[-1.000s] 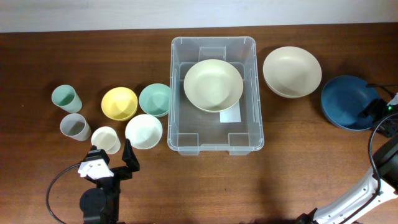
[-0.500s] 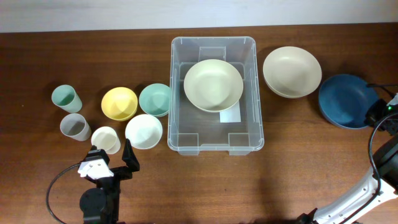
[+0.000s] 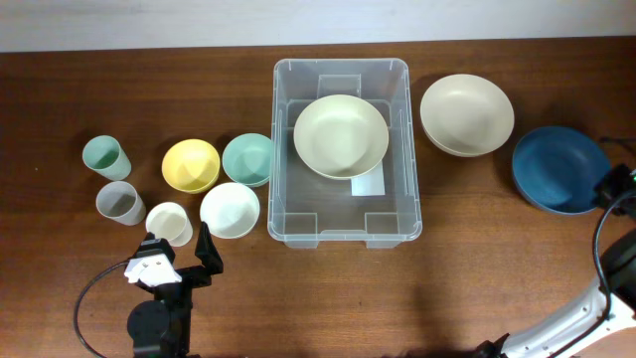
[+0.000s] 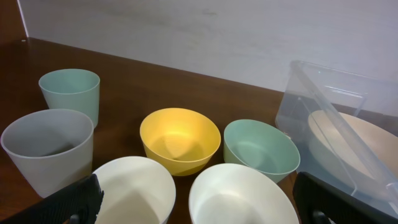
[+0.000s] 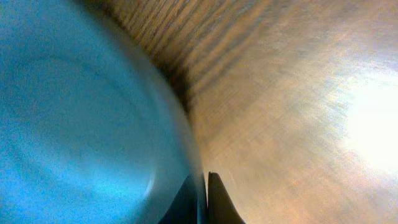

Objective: Pack container
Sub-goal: 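Grip the rim of the dark blue bowl with the right gripper, then carry the blue bowl into the container onto the cream plate, then release the blue bowl and move the right gripper to the cream bowl, then grip the cream bowl rim and lift it over the container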

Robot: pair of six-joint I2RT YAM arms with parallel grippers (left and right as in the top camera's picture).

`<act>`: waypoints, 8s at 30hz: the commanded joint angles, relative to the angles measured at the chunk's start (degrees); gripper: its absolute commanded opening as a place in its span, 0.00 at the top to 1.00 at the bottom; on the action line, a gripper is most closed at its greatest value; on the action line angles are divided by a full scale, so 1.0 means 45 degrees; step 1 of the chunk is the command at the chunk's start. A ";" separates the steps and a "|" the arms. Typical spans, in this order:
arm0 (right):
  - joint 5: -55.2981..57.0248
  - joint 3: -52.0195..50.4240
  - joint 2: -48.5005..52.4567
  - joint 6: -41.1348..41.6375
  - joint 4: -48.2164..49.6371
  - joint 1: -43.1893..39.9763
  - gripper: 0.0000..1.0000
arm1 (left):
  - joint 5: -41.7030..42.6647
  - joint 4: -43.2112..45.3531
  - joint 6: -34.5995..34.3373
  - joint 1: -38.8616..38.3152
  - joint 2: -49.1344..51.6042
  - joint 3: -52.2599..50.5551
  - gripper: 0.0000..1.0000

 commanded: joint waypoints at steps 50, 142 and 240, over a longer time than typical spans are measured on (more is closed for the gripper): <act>0.2064 -0.0102 -0.0432 -0.3347 -0.1341 0.5615 0.00 | -0.0044 0.0019 0.0209 -0.0029 -0.0092 -0.0087 0.00; 0.5916 0.1059 -0.1452 -0.5644 0.1268 1.7947 0.96 | -0.0044 0.0019 0.0209 -0.0024 -0.0092 -0.0087 0.00; -0.1044 0.3716 0.2293 0.0821 0.1054 0.5464 0.96 | -0.0044 0.0019 0.0209 -0.0024 -0.0092 -0.0087 0.00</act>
